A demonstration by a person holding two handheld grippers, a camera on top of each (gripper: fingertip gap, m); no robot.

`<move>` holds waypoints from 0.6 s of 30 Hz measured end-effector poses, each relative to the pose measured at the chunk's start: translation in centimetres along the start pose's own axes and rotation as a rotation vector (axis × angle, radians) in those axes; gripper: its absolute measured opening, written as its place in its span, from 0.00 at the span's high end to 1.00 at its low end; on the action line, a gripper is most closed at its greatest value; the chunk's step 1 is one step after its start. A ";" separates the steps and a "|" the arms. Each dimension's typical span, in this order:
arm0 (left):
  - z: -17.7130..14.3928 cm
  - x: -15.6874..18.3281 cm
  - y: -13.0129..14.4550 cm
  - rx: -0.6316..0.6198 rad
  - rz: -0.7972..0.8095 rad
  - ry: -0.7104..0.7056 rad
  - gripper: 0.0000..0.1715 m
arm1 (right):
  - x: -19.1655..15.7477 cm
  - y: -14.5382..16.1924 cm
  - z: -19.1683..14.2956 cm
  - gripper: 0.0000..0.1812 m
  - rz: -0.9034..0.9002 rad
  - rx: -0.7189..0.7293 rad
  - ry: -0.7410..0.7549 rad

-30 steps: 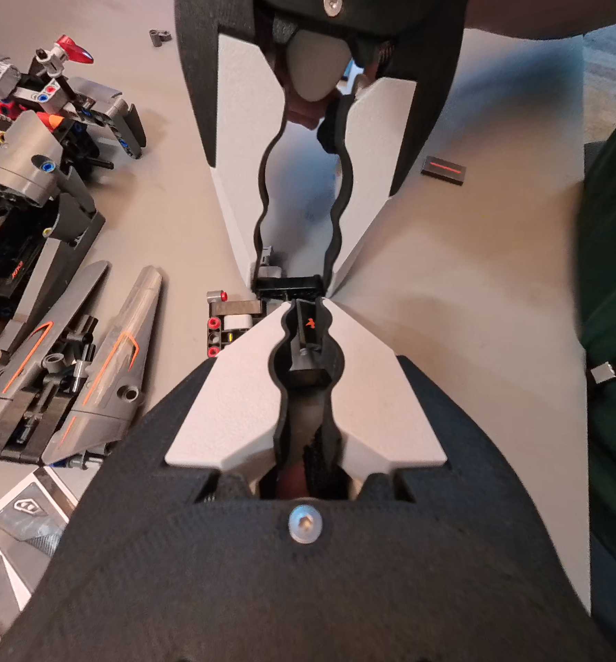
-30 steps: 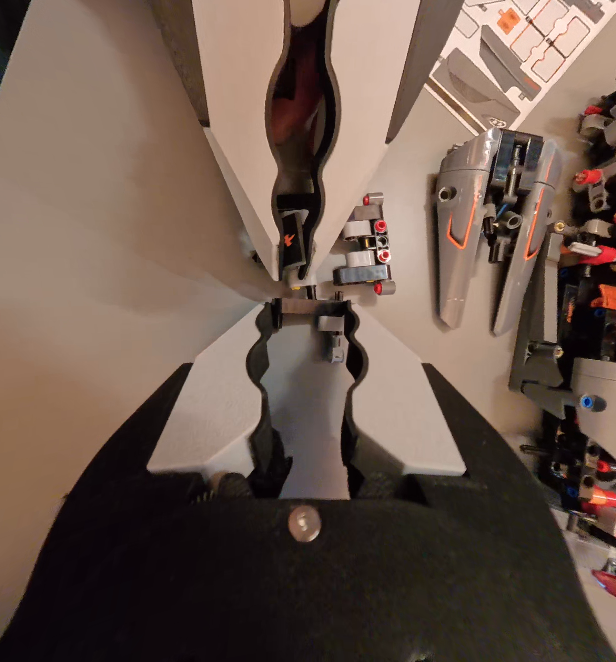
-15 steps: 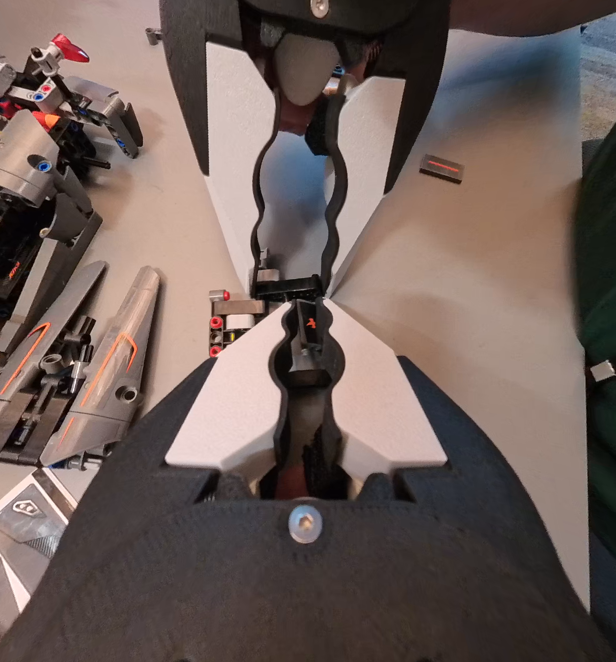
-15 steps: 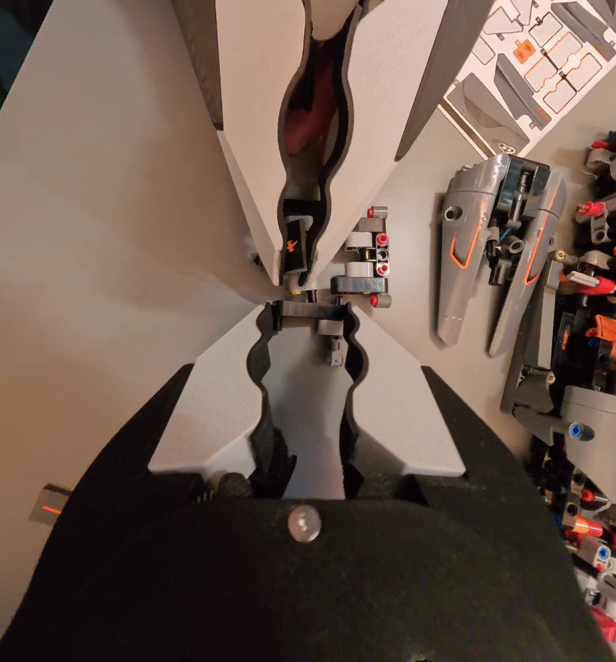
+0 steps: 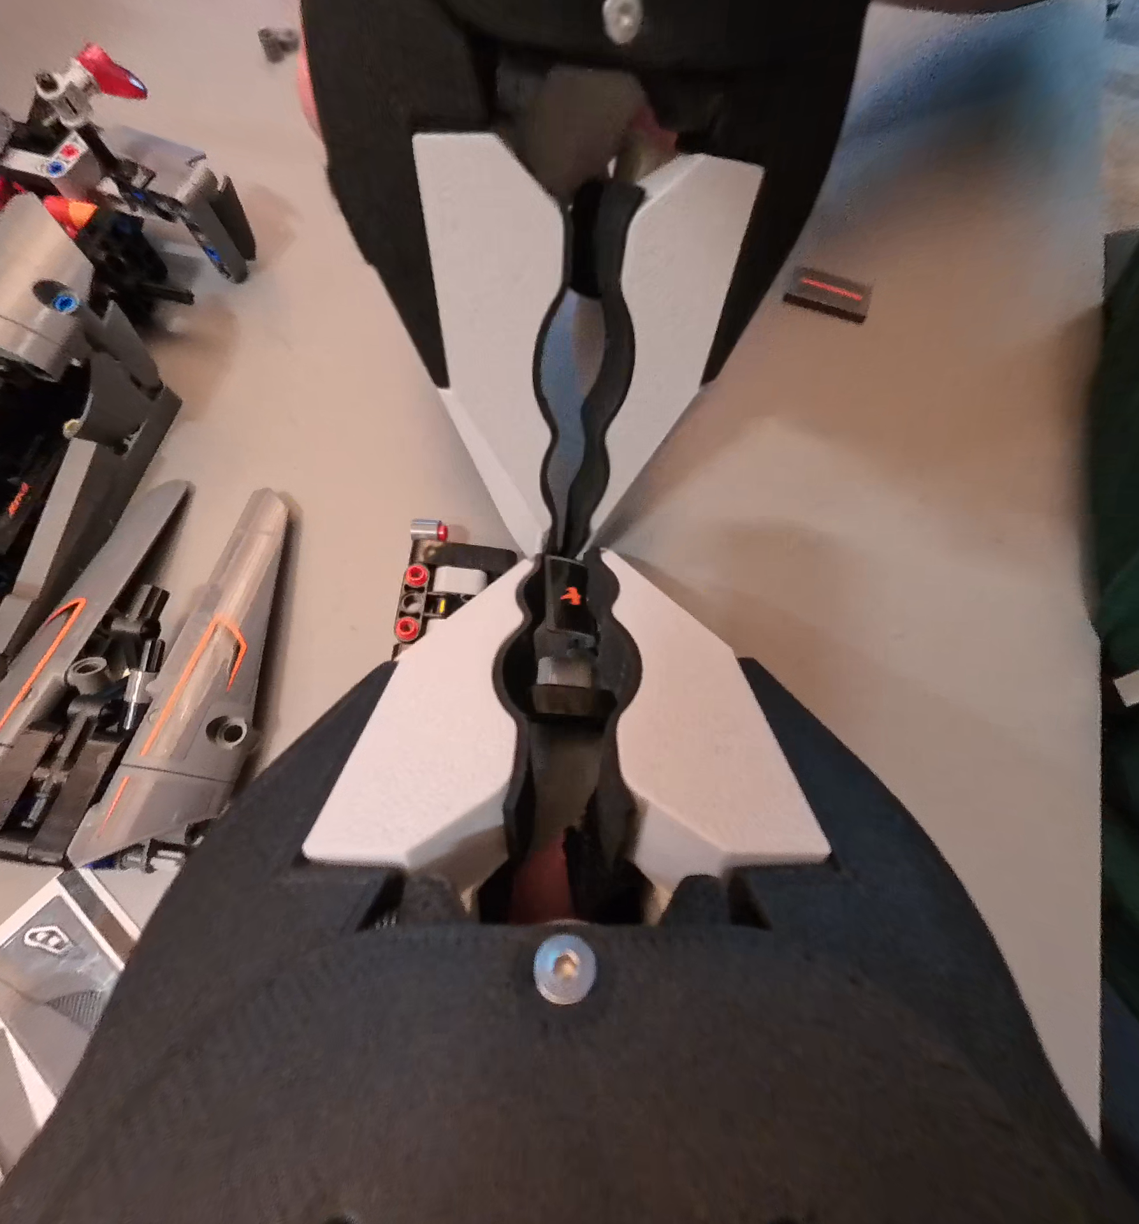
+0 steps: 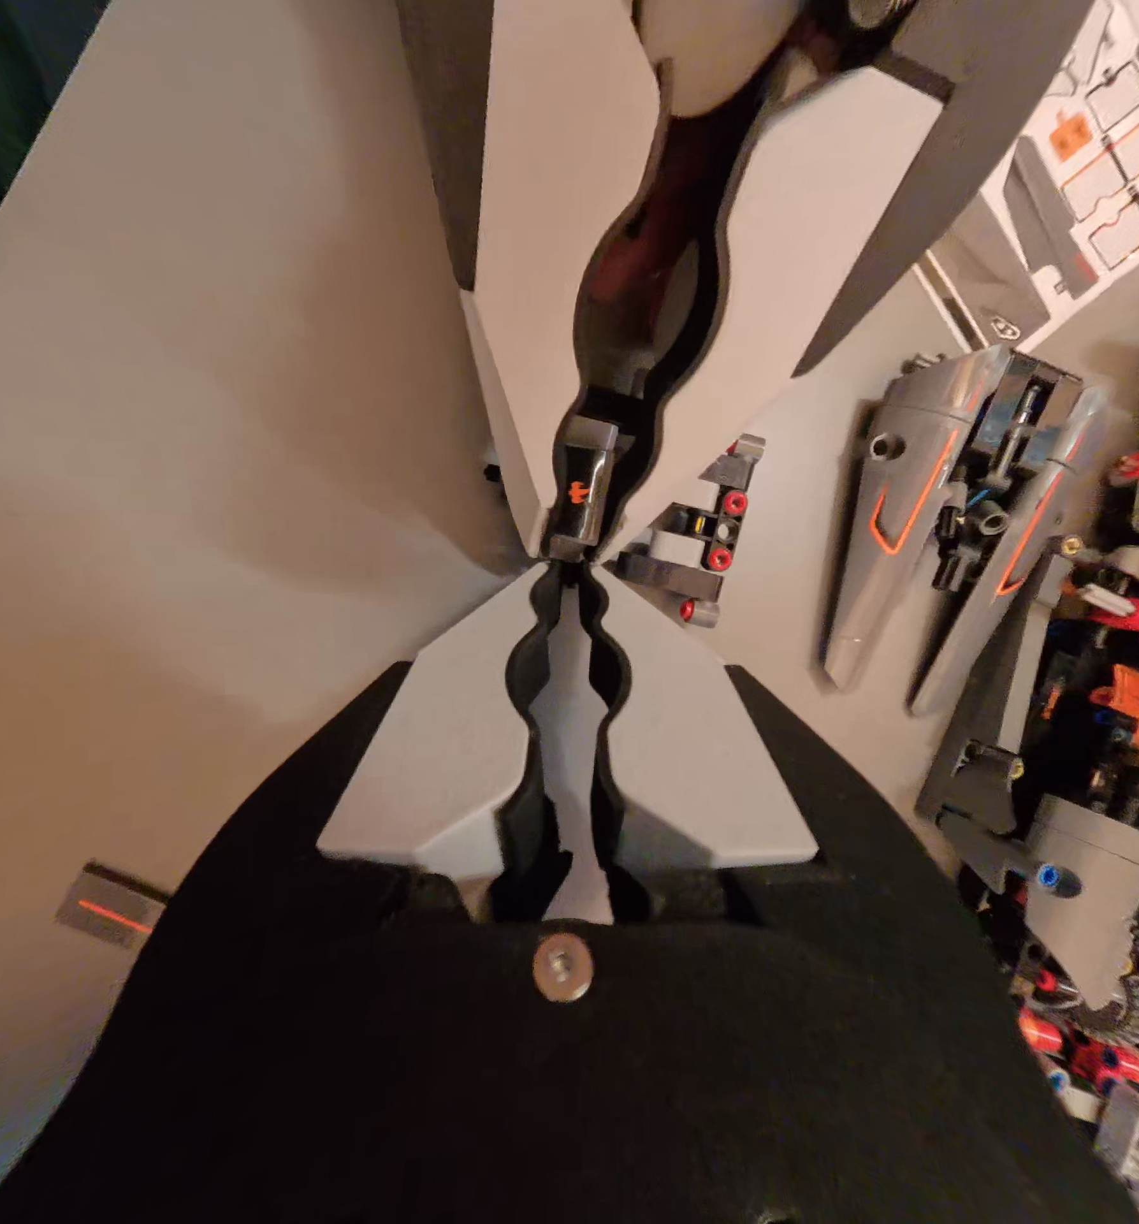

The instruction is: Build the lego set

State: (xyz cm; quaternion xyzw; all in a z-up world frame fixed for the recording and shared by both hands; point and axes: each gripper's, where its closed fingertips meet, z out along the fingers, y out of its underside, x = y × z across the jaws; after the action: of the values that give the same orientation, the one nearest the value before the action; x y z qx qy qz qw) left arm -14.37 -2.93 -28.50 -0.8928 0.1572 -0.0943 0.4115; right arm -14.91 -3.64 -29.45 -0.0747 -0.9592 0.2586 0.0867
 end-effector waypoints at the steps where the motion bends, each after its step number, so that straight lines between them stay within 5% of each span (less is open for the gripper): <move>1: 0.0 0.0 0.0 0.000 -0.007 0.005 0.94 | 0.1 0.0 -0.1 0.99 0.010 0.001 0.000; 7: -0.2 -0.2 -0.2 0.008 -0.016 -0.010 0.94 | 0.2 1.0 -3.9 0.86 0.190 0.103 0.009; 14: -0.5 -0.4 -0.9 0.026 0.008 -0.067 0.91 | -1.9 6.7 -11.8 0.81 0.459 0.095 0.168; 18: -0.9 -0.5 -0.7 0.002 0.015 -0.127 0.83 | -5.1 8.2 -11.6 0.76 0.533 0.081 0.168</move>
State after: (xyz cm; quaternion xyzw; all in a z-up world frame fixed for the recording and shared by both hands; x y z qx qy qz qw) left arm -14.93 -3.02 -27.44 -0.8953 0.1372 -0.0345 0.4223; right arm -6.72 8.01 -24.36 -0.3422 -0.8840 0.3031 0.0978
